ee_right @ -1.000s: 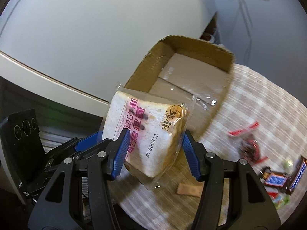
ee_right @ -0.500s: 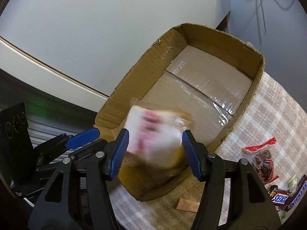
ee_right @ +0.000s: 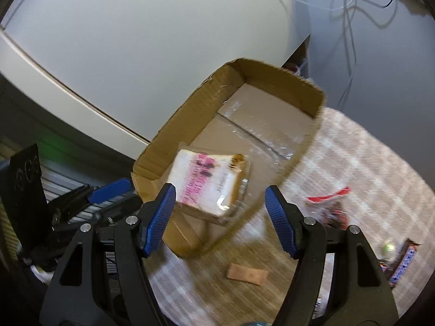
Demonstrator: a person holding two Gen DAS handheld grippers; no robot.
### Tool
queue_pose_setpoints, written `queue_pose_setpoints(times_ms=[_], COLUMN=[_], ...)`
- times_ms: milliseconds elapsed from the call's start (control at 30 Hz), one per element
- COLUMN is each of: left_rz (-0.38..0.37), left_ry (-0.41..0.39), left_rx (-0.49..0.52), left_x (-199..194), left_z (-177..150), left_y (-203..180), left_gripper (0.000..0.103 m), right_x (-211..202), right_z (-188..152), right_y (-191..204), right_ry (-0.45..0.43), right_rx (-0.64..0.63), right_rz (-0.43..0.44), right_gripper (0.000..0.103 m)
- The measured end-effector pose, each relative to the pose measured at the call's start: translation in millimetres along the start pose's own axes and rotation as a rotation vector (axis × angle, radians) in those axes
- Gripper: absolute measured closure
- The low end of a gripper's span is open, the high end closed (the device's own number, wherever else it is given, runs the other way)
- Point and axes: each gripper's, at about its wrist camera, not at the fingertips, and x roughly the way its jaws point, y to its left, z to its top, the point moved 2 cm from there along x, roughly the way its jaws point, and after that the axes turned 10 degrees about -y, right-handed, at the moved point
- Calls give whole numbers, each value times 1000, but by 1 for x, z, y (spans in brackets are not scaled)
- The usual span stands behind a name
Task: Organize snacks
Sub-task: 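Carry the bread loaf with both grippers into the cardboard box and release, then grasp the black candy packet with the left gripper while the right grasps the yellow packet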
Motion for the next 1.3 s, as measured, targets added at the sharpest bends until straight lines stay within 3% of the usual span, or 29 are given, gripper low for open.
queue_pose_setpoints(times_ms=[167,367,633,800,967,1167,1300], left_rz=[-43,-107,-186,-230,-248,-290,-300], left_ry=[18,59,153,213,283,341,376], left_rx=[86,198,311,324,301,298,300], left_x=[-5,-2,12,26,45,62,76], left_z=[-8,-26,-59,-72,-85,-97,-104], left_y=[-27,-63,-103,-121,-136,-156,-168], left_gripper=[60,60,60,61,62,69,78], right_x=[-43,-95,-118,-119,-113,-102,-93], right_z=[-11,-39,-90,-126,-156,-181,-186], right_y=[-18,-52,-100,-120,-131,-138,-143], right_ry=[-80,-132,-24,36,85,110,100], right_rx=[-51,-77,-5,25,115,226,288], right_rz=[-41,-147,-228,-309,-339,-382,-394], right_gripper=[19,18,18,18,28,43,46])
